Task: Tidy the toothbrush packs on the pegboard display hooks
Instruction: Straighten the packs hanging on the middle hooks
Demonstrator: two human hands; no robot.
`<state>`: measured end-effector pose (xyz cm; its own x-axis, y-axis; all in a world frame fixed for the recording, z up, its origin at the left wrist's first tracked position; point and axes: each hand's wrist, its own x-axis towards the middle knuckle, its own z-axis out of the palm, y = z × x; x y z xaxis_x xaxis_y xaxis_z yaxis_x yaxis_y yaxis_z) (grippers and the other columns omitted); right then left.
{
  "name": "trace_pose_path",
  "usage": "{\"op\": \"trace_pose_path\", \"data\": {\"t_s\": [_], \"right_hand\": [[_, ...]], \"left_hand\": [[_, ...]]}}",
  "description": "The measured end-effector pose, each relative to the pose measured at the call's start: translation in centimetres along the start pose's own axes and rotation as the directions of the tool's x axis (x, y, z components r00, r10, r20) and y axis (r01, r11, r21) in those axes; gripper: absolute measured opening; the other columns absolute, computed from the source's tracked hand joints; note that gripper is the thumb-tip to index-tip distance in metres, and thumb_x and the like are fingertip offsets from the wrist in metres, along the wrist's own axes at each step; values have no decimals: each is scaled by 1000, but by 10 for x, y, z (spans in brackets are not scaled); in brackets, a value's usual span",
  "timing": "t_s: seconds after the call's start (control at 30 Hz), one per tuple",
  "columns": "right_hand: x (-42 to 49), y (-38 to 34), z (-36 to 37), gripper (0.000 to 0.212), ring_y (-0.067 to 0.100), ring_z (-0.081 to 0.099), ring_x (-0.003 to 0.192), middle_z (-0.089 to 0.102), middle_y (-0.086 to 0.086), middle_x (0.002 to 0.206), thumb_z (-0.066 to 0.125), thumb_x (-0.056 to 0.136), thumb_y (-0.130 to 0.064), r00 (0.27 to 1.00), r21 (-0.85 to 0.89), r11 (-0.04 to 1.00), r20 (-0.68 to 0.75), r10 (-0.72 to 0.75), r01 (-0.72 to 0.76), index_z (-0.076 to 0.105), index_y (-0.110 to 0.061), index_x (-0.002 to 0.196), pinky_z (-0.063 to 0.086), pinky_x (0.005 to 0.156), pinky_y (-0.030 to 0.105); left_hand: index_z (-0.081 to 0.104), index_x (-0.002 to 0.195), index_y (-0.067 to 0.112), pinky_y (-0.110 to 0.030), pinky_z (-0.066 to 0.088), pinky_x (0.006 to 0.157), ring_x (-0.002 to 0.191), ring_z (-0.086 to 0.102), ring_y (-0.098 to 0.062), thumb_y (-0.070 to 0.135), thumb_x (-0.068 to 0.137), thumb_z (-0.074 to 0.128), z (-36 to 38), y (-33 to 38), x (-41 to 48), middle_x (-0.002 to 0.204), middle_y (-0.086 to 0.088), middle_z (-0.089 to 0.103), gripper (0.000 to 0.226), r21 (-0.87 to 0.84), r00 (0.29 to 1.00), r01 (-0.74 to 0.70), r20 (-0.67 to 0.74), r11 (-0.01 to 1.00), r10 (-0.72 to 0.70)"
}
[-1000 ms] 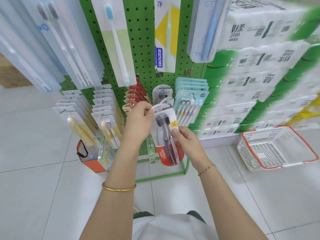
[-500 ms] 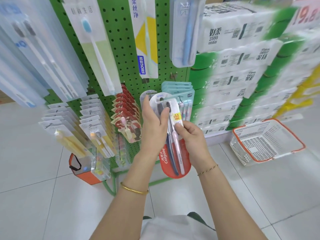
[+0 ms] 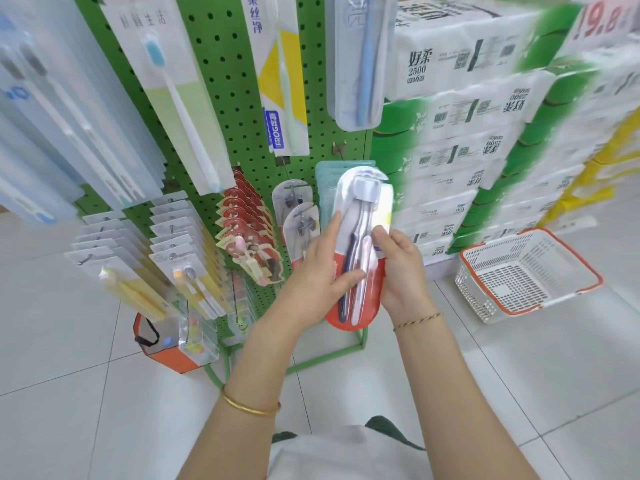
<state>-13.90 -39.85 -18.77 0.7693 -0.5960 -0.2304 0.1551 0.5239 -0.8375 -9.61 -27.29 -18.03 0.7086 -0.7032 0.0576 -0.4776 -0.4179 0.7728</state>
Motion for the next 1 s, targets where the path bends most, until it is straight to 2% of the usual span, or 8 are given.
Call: {"op": "trace_pose_path", "data": {"t_s": [0.13, 0.27, 0.47, 0.6, 0.7, 0.77, 0.9, 1.0], "right_hand": [[9, -10, -9, 20, 14, 60, 57, 61, 4, 69, 51, 96, -9, 977, 125, 992, -211, -4, 31, 54, -11, 77, 53, 60, 29], [14, -13, -19, 17, 21, 61, 71, 62, 10, 81, 45, 99, -10, 957, 259, 965, -290, 30, 49, 52, -10, 83, 52, 79, 42], [19, -8, -36, 40, 32, 62, 107, 60, 21, 123, 42, 100, -30, 958, 349, 935, -242, 154, -63, 52, -2, 126, 51, 90, 44], [15, -14, -42, 49, 31, 58, 102, 57, 16, 112, 40, 95, -54, 949, 423, 894, -194, 250, -149, 55, -9, 108, 50, 86, 48], [11, -10, -41, 47, 33, 56, 108, 52, 15, 113, 41, 98, -44, 950, 452, 875, -154, 270, -175, 47, -4, 123, 52, 82, 44], [11, -7, -41, 22, 24, 63, 88, 61, 11, 99, 47, 99, -25, 959, 382, 913, -172, 223, -144, 55, -7, 108, 57, 72, 35], [10, -4, -46, 11, 12, 61, 68, 68, -2, 78, 51, 97, -13, 982, 145, 989, -180, 58, -31, 58, -15, 89, 55, 64, 28], [9, -6, -45, 14, 9, 58, 61, 66, -2, 71, 53, 95, -11, 995, -73, 997, -94, -43, 36, 59, -15, 84, 51, 59, 25]], "left_hand": [[12, 149, 42, -42, 24, 116, 142, 17, -12, 33, 82, 71, 5, 3, -7, 155, 15, 7, 90, 145, 992, -86, 107, 986, 71], [16, 150, 38, -32, 13, 114, 140, 9, -12, 31, 78, 76, 13, 7, -6, 158, 17, -6, 94, 344, 975, -192, 174, 919, 139], [35, 146, 23, -46, 25, 114, 141, 20, -24, 19, 87, 65, 26, 11, 1, 156, 6, 24, 66, 363, 953, -303, 108, 881, 283], [44, 141, 20, 1, 16, 102, 125, 33, 7, 7, 95, 49, 25, 19, 3, 139, 14, 43, 48, 56, 979, -203, 6, 977, 203], [52, 128, 22, -11, 45, 90, 97, 55, 11, 10, 98, 48, 26, 29, 4, 112, 16, 59, 33, -332, 998, -11, -61, 943, -10], [52, 120, 22, -17, 54, 73, 80, 64, 5, 10, 97, 52, 27, 30, 4, 98, 13, 61, 26, -499, 986, 112, -50, 859, -158], [55, 96, 28, -12, 52, 65, 78, 62, -2, 9, 88, 66, 23, 20, 7, 90, 11, 63, 23, -520, 947, 220, -90, 826, -309], [55, 105, 21, -29, 56, 76, 85, 64, -9, 10, 84, 70, 23, 17, 9, 100, 4, 65, 29, -479, 927, 255, -125, 840, -353]]}}
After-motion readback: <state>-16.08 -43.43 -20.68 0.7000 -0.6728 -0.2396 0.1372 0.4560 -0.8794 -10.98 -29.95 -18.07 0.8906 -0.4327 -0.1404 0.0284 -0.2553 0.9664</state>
